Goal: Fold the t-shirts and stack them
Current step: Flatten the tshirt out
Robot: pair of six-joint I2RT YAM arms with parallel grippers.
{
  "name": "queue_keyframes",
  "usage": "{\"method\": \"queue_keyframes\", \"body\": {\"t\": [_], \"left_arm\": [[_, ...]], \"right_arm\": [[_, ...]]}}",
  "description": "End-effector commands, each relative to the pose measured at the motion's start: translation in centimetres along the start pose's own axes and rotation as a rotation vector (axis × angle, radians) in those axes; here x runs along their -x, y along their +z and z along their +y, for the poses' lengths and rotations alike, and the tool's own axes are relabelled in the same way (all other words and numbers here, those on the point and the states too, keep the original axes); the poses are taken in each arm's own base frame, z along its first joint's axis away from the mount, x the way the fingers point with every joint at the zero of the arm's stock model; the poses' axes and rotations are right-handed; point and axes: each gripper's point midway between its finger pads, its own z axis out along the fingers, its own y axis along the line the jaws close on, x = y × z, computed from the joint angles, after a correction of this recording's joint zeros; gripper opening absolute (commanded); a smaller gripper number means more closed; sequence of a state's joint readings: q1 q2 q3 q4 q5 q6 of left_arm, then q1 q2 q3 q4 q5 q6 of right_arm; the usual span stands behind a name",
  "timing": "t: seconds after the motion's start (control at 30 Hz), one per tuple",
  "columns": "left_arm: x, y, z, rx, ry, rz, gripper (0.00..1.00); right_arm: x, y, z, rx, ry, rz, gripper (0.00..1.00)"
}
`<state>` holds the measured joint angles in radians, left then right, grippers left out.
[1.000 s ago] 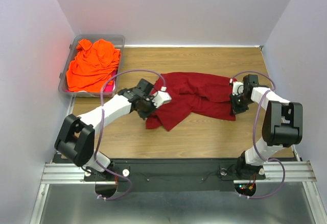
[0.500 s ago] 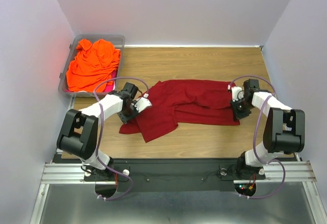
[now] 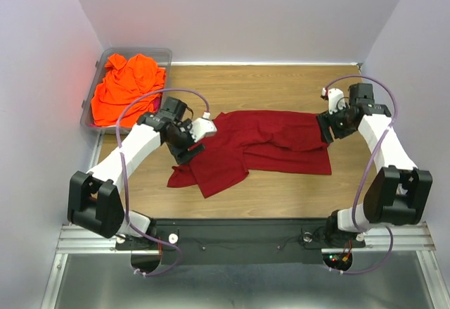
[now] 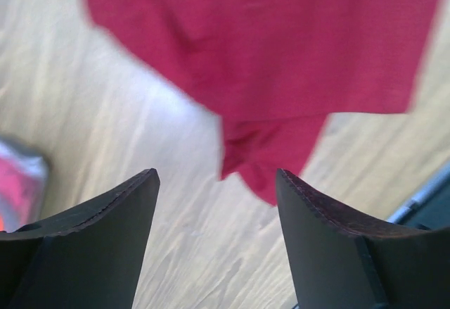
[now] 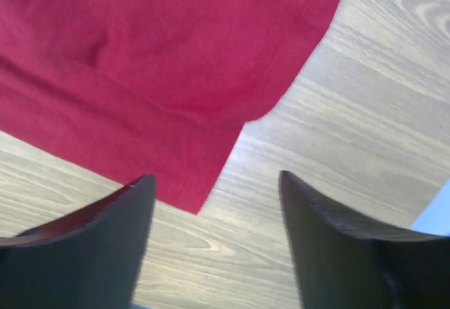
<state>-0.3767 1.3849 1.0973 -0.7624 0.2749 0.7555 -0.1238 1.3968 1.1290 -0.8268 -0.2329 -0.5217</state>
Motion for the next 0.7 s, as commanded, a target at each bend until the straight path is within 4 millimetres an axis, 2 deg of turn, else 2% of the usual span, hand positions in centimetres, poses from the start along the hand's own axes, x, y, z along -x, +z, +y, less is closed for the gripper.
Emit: {"method": "queue_keyframes", "body": {"t": [0.0,0.07,0.13,0.27,0.4,0.47,0.67], "left_arm": [[-0.7,0.7,-4.6,-0.163,0.036,0.022,0.77],[-0.6,1.3,-5.4,-0.174,0.049,0.024,0.77],[-0.7,1.8,-6.4,-0.194,0.055,0.036,0.77],[-0.1,2.5,-7.4,-0.200,0.061,0.026,0.77],[-0.1,3.3,-7.6,-0.200,0.043,0.026,0.78],[-0.2,3.7,-7.5,-0.197,0.033,0.030,0.79],[-0.4,4.7,-8.2,-0.226,0.020,0.039,0.79]], "right_arm": [[1.7,1.5,-0.7,0.052,-0.043,-0.001,0.71],[2.5,1.8,-1.2,0.052,-0.061,-0.004,0.65],[2.5,2.6,-1.6,0.052,-0.067,0.018,0.63],[1.2,3.6,-2.2,0.027,-0.063,0.083,0.62],[-1.1,4.7,-1.4,0.027,-0.033,0.131,0.64],[-1.0,5.3,-2.0,-0.016,-0.025,0.113,0.63],[-2.1,7.5,-1.9,-0.033,0.003,0.133,0.59]]}}
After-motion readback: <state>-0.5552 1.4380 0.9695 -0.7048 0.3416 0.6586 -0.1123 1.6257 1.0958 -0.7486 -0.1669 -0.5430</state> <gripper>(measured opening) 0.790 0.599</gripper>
